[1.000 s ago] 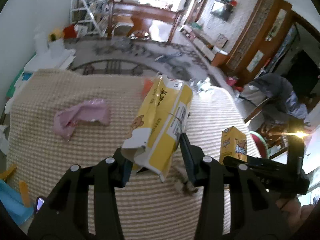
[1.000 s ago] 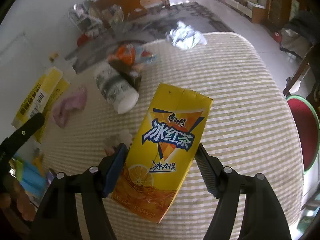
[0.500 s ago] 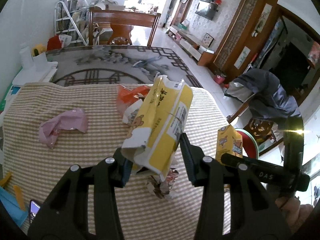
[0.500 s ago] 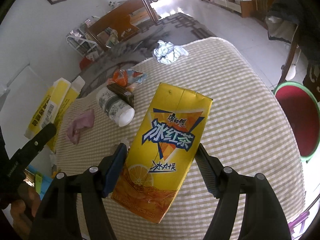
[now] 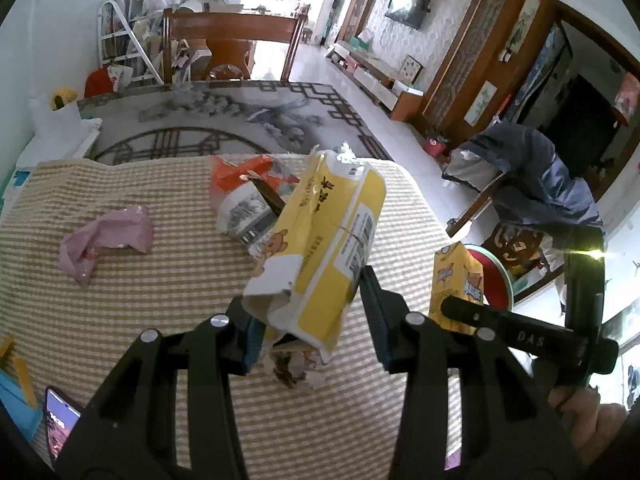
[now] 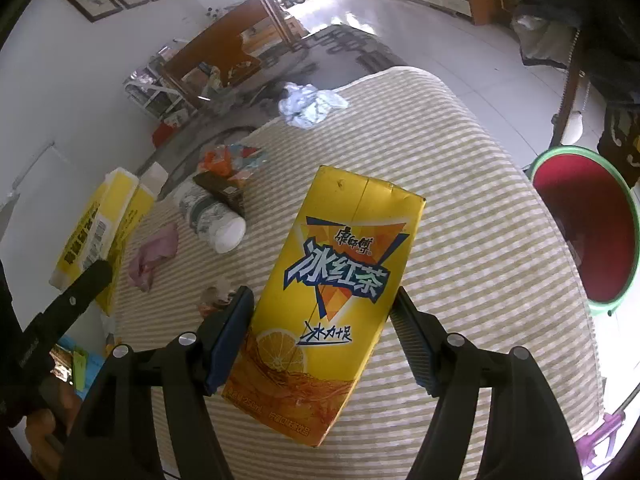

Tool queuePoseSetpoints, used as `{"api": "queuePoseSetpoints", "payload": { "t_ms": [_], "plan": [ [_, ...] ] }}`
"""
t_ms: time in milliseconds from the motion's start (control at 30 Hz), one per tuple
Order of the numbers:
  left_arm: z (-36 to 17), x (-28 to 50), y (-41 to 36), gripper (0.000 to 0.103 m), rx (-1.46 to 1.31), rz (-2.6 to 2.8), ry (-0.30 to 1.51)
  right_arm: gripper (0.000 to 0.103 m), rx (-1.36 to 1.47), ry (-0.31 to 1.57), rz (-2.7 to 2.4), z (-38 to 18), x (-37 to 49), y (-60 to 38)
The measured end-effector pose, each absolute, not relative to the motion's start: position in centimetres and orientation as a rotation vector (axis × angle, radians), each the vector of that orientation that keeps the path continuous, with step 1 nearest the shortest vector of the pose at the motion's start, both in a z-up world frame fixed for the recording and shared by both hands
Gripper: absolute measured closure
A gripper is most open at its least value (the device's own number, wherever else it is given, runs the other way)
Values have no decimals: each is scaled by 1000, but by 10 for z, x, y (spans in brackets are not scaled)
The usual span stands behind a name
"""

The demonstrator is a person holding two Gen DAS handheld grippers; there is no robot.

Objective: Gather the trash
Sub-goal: 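Carry the tissue pack and iced-tea carton to the red bin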

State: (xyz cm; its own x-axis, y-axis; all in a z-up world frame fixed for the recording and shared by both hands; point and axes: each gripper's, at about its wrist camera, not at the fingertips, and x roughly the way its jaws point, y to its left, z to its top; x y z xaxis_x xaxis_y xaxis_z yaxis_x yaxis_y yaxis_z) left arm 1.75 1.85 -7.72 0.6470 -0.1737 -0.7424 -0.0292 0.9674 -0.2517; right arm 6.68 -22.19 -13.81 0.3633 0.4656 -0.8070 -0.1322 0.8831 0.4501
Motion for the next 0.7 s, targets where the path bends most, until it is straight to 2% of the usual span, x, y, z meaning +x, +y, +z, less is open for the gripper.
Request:
{"api": "queuePoseSetpoints", "payload": {
  "t_ms": [700],
  "plan": [
    [-82, 37, -31, 61, -244, -77, 886, 35, 374, 1139, 372, -140, 95, -283]
  ]
}}
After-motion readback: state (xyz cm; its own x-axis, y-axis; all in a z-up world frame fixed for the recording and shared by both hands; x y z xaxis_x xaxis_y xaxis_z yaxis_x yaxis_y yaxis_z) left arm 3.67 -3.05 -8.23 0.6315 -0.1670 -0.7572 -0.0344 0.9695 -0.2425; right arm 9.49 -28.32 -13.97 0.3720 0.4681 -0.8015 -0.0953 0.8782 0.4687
